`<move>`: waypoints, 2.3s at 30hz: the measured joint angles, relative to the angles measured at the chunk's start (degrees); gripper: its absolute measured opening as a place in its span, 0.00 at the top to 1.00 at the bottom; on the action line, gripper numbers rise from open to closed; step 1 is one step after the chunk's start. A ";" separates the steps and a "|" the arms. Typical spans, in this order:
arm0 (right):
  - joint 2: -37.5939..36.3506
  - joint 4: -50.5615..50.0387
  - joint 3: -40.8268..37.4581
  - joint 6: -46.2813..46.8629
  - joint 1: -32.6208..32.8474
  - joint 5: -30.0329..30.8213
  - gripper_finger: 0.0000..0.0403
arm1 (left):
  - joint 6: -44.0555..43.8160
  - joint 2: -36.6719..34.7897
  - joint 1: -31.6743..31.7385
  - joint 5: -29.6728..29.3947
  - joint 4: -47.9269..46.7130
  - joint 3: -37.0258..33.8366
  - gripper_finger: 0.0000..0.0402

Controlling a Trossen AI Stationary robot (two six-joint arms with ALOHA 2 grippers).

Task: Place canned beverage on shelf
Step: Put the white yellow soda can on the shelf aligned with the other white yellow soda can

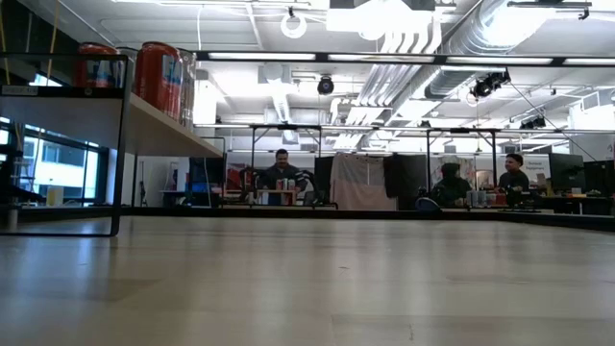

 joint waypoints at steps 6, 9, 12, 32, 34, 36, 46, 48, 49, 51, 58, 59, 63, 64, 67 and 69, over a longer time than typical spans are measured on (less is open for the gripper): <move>0.00 -0.47 0.02 -0.06 -0.53 -0.07 0.38 | -0.05 -0.90 0.02 -0.09 -0.74 0.00 0.23; 0.01 -0.83 0.05 -1.76 -2.07 -0.77 0.37 | -0.01 -1.07 0.02 -0.09 -1.14 0.00 0.23; 0.21 -2.64 1.13 -5.37 -5.17 0.19 0.35 | 0.46 -1.05 0.02 -0.09 -1.44 0.00 0.23; 0.10 -10.56 15.93 -62.75 -42.39 10.88 0.36 | -1.05 -2.39 0.04 -0.22 -6.69 0.04 0.23; 0.10 -10.37 16.75 -71.09 -46.26 11.41 0.36 | -1.43 -2.67 0.04 -0.96 -7.39 0.04 0.23; 0.27 -10.33 17.39 -80.03 -50.27 11.47 0.36 | -2.01 -2.95 0.04 -2.12 -7.99 0.04 0.23; 14.36 -9.95 28.61 -124.31 -69.65 11.50 0.36 | -9.28 -2.91 0.74 -8.72 -7.20 0.04 0.23; 19.20 -10.80 33.11 -130.64 -72.45 11.47 0.36 | -10.74 -2.91 1.54 -10.17 -6.01 0.04 0.23; 21.64 -11.05 35.58 -133.37 -73.60 11.51 0.36 | -11.37 -2.91 2.06 -10.59 -5.09 0.04 0.23; 25.61 -10.41 39.60 -137.93 -75.66 10.93 0.36 | -12.34 -2.91 3.32 -10.91 -4.12 0.04 0.23; 30.11 -8.90 47.21 -143.08 -80.30 2.17 0.36 | -12.44 -2.91 7.93 -8.87 -3.23 0.04 0.23; 30.11 -9.28 47.14 -143.76 -80.59 1.66 0.36 | -12.12 -2.91 8.64 -7.88 -3.23 0.04 0.23; 30.09 -10.93 46.75 -145.67 -81.59 1.77 0.36 | -8.76 -2.97 11.12 -4.73 -3.27 0.04 0.23; 30.18 -10.92 46.73 -145.69 -81.77 2.13 0.36 | -7.79 -3.04 11.77 -3.85 -3.32 0.04 0.23; 30.71 -9.05 46.73 -147.08 -81.71 4.57 0.36 | -5.77 -3.13 13.50 -0.10 -3.65 0.04 0.23; 31.13 -9.80 46.71 -146.82 -81.36 7.28 0.36 | -4.76 -3.27 14.52 2.24 -4.97 0.02 0.23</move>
